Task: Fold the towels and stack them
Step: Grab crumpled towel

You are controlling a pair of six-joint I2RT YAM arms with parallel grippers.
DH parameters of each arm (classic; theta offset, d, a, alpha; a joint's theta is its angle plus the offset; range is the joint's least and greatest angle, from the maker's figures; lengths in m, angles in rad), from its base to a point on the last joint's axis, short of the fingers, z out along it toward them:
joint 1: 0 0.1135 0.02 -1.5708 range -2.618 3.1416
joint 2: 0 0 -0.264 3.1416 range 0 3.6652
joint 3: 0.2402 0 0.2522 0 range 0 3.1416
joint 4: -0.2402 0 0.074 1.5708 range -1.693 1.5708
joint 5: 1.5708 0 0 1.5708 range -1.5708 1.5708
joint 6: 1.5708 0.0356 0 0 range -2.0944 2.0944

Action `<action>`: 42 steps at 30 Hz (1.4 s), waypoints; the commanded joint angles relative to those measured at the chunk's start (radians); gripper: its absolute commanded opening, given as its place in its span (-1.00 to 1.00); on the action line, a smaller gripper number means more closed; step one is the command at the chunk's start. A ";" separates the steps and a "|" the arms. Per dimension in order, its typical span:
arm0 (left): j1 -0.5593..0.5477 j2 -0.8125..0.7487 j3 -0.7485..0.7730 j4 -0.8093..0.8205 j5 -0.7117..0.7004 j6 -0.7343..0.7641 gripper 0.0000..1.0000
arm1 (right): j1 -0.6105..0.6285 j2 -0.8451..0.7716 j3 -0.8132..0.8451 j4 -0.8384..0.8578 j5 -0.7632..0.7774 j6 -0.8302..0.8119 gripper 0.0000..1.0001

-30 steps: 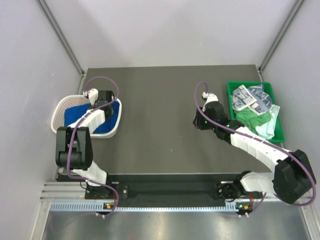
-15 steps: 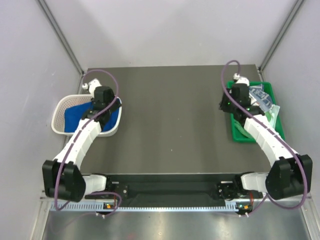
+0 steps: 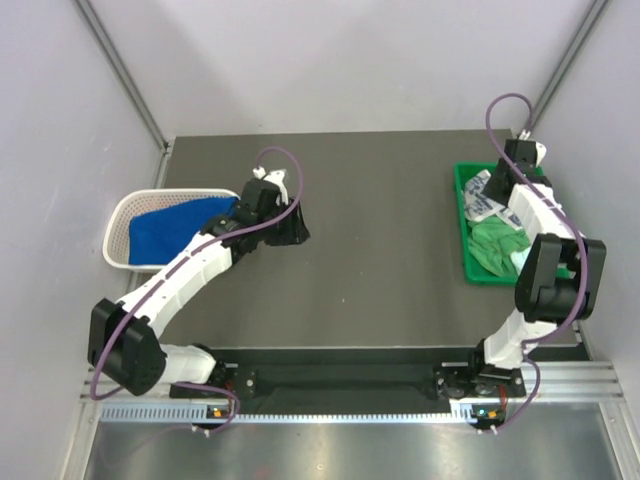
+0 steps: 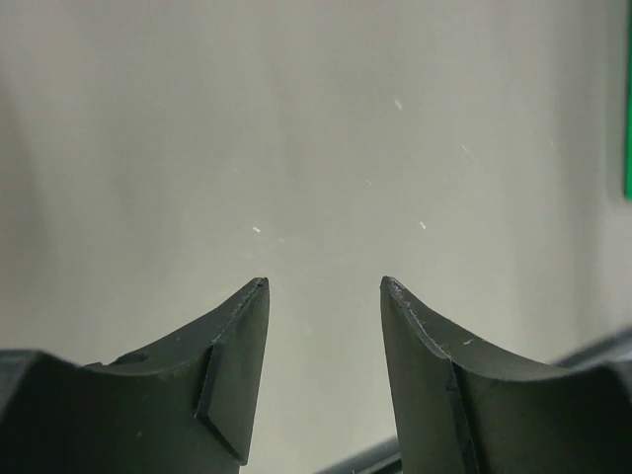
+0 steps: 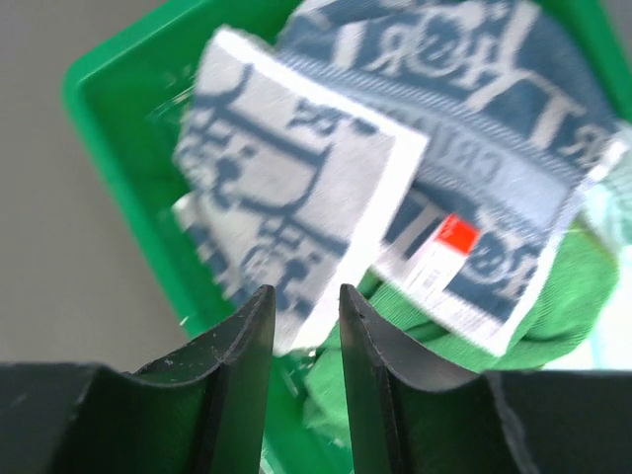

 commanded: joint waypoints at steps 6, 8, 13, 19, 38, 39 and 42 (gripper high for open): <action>-0.040 -0.038 0.005 0.010 0.117 0.043 0.08 | -0.069 0.032 0.114 -0.070 0.161 -0.016 -0.20; -0.042 -0.036 -0.004 0.022 0.127 0.043 0.08 | -0.078 0.029 0.104 -0.067 0.173 -0.024 -0.14; -0.045 -0.027 -0.027 0.043 0.170 0.036 0.08 | -0.106 0.075 0.130 -0.072 0.176 -0.039 -0.02; -0.046 -0.035 -0.032 0.052 0.172 0.034 0.08 | -0.121 0.132 0.164 -0.081 0.155 -0.041 -0.03; -0.045 -0.038 -0.046 0.064 0.183 0.031 0.05 | -0.121 0.129 0.054 -0.041 0.089 -0.002 -0.69; -0.046 -0.038 -0.046 0.066 0.184 0.031 0.05 | -0.120 0.121 0.055 -0.041 0.086 -0.002 -0.84; -0.046 -0.036 -0.046 0.066 0.184 0.029 0.04 | -0.118 0.090 0.069 -0.053 0.084 0.001 -1.00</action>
